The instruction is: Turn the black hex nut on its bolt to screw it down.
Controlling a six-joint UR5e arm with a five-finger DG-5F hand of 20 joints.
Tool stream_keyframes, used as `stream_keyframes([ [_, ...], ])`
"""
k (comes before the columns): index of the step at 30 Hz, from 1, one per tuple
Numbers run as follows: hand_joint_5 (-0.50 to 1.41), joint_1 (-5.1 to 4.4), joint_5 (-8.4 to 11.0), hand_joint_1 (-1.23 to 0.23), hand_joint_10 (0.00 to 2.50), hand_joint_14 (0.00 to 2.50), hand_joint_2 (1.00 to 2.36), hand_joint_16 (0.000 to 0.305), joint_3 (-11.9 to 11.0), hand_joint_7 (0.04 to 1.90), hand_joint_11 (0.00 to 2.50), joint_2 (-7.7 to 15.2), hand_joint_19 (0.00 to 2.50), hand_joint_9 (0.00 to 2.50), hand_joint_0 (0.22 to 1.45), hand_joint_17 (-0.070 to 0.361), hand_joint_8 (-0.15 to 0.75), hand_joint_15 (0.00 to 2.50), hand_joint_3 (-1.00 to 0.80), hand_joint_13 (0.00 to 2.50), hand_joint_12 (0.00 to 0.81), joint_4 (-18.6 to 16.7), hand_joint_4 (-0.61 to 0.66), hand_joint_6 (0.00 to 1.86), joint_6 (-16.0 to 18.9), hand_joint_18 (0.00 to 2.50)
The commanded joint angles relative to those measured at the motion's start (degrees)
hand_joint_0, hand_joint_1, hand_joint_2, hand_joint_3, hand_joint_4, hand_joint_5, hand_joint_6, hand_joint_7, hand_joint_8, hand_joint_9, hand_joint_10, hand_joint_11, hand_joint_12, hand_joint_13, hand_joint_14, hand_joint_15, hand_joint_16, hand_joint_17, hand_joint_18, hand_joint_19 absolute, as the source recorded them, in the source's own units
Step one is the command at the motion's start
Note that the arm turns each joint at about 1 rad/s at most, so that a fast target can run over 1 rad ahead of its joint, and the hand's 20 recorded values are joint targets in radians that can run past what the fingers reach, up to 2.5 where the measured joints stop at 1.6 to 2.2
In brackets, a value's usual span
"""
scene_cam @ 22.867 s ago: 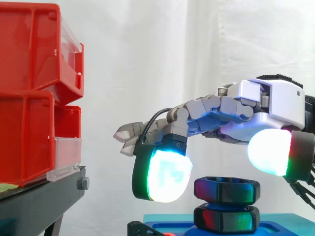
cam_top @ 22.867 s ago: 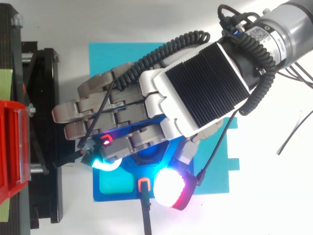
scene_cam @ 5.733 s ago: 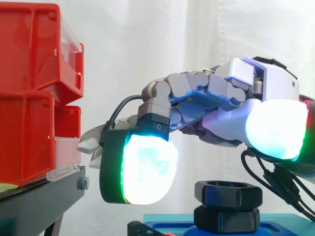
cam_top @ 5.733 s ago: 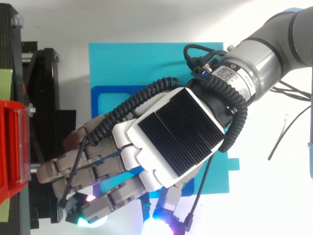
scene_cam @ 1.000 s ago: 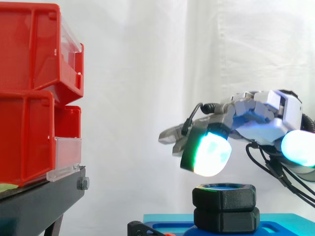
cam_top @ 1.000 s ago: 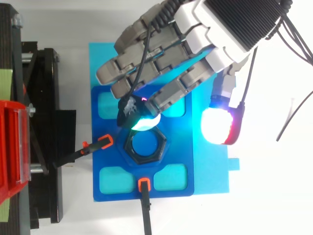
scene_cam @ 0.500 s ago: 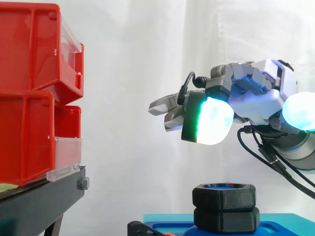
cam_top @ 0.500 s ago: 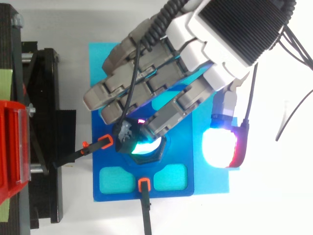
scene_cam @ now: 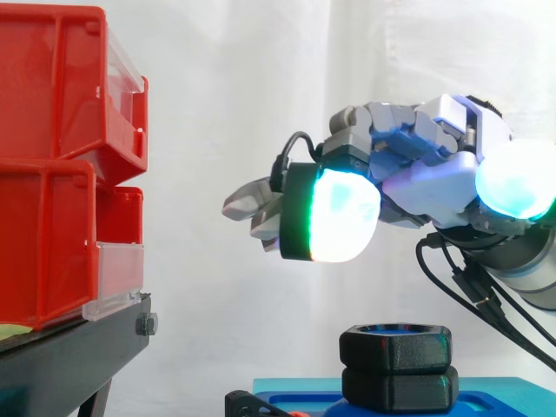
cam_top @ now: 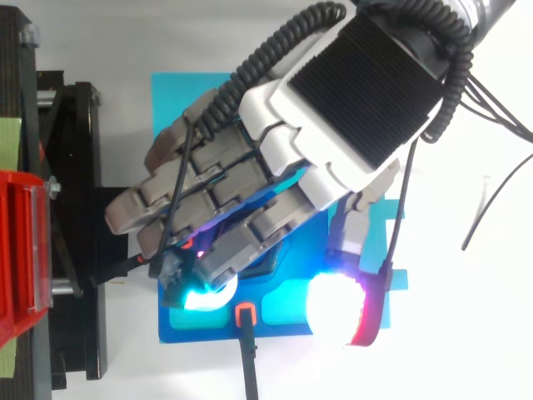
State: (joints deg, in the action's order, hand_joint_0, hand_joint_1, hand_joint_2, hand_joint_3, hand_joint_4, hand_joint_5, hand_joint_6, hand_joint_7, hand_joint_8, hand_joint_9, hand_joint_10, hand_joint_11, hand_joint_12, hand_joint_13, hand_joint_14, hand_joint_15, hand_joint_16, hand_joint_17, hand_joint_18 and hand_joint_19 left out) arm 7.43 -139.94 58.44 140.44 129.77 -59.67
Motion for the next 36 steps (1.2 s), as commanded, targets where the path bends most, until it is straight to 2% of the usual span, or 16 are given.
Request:
stream_keyframes([
  [1, -0.08, -0.93, 2.04, -0.27, 0.0, 0.01, 1.0, 0.057, 0.36, 1.13, 0.19, 0.01, 0.61, 0.64, 0.5, 0.129, 0.34, 0.18, -0.5, 0.57, 0.358, 0.48, 0.35, 0.51, -1.68, 0.61],
  [2, -0.09, -1.37, 3.54, -0.28, 0.01, 0.01, 1.0, 0.057, 1.5, 1.13, 0.19, 0.01, 0.61, 0.64, 0.5, 0.129, 0.34, 0.18, -0.5, 0.57, 0.358, 0.22, 0.35, 0.5, -3.18, 0.61],
  [4, -0.09, -2.07, 4.85, -0.33, 0.0, 0.01, 1.0, 0.058, 2.64, 1.12, 0.18, 0.09, 0.61, 0.63, 0.5, 0.13, 0.337, 0.18, -0.5, 0.57, 0.358, -0.31, 0.34, 0.5, -4.76, 0.61],
  [6, -0.1, -2.77, 5.65, -0.35, 0.01, 0.01, 1.0, 0.058, 2.82, 1.1, 0.19, 0.01, 0.6, 0.63, 0.5, 0.13, 0.337, 0.18, -0.5, 0.58, 0.358, -0.05, 0.33, 0.5, -5.46, 0.62],
  [9, -0.11, -3.04, 5.73, -0.38, 0.0, 0.01, 1.0, 0.058, 2.99, 1.09, 0.19, 0.01, 0.6, 0.62, 0.49, 0.131, 0.336, 0.18, -0.5, 0.58, 0.359, 0.39, 0.33, 0.5, -5.46, 0.62],
  [15, -0.11, -3.39, 6.7, -0.39, 0.0, 0.01, 1.0, 0.058, 3.08, 1.08, 0.2, 0.01, 0.61, 0.62, 0.49, 0.131, 0.332, 0.18, -0.5, 0.58, 0.36, 1.27, 0.33, 0.5, -6.16, 0.62],
  [21, -0.11, -3.57, 6.7, -0.38, 0.01, 0.01, 1.0, 0.058, 3.26, 1.07, 0.2, 0.09, 0.61, 0.62, 0.49, 0.13, 0.33, 0.18, -0.5, 0.57, 0.358, 2.42, 0.34, 0.5, -8.01, 0.61],
  [25, -0.11, -3.74, 7.76, -0.38, 0.0, 0.01, 1.0, 0.058, 5.1, 1.07, 0.19, 0.01, 0.61, 0.61, 0.49, 0.13, 0.33, 0.18, -0.5, 0.57, 0.359, 1.1, 0.34, 0.5, -9.07, 0.61],
  [30, -0.1, -3.74, 7.93, -0.37, 0.0, 0.01, 1.0, 0.058, 5.1, 1.1, 0.2, 0.09, 0.61, 0.62, 0.49, 0.13, 0.33, 0.18, -0.5, 0.57, 0.36, 1.1, 0.34, 0.5, -9.07, 0.61],
  [36, -0.11, -3.74, 7.93, -0.36, 0.01, 0.01, 1.0, 0.058, 5.19, 1.04, 0.2, 0.09, 0.61, 0.62, 0.49, 0.13, 0.332, 0.18, -0.5, 0.57, 0.36, 1.18, 0.35, 0.55, -9.68, 0.61],
])
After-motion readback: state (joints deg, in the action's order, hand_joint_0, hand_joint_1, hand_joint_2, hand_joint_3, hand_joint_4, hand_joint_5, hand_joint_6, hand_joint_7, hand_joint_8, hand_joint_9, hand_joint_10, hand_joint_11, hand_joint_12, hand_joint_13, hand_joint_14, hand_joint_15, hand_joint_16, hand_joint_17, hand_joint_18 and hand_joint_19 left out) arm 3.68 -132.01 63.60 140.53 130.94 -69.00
